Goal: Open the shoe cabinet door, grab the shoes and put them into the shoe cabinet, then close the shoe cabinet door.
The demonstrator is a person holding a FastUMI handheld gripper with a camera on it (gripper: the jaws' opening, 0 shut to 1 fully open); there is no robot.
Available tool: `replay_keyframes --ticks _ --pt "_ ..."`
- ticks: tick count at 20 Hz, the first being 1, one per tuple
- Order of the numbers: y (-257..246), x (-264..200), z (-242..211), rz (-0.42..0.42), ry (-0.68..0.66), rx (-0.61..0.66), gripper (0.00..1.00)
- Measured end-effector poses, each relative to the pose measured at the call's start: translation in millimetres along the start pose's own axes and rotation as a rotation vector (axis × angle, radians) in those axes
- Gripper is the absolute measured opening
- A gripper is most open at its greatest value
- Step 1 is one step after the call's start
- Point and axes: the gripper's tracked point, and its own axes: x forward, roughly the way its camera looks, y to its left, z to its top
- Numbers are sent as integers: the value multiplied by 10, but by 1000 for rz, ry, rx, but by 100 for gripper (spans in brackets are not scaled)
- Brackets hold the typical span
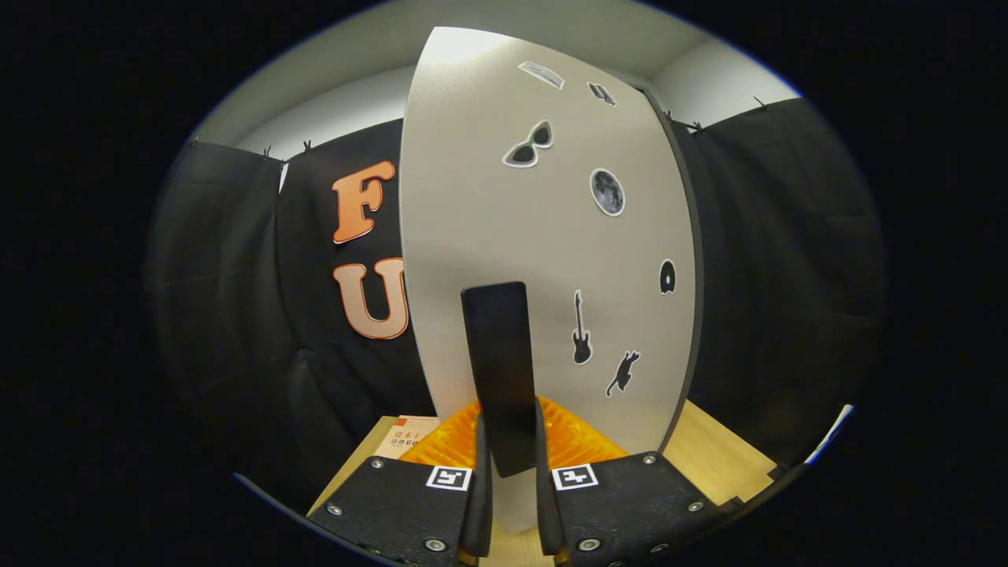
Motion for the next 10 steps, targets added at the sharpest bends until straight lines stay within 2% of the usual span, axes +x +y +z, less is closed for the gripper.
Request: replay_keyframes --ticks 7,10 --pt "-275 -259 3 -56 -18 24 23" --pt "-368 -332 -3 -59 -21 24 19"
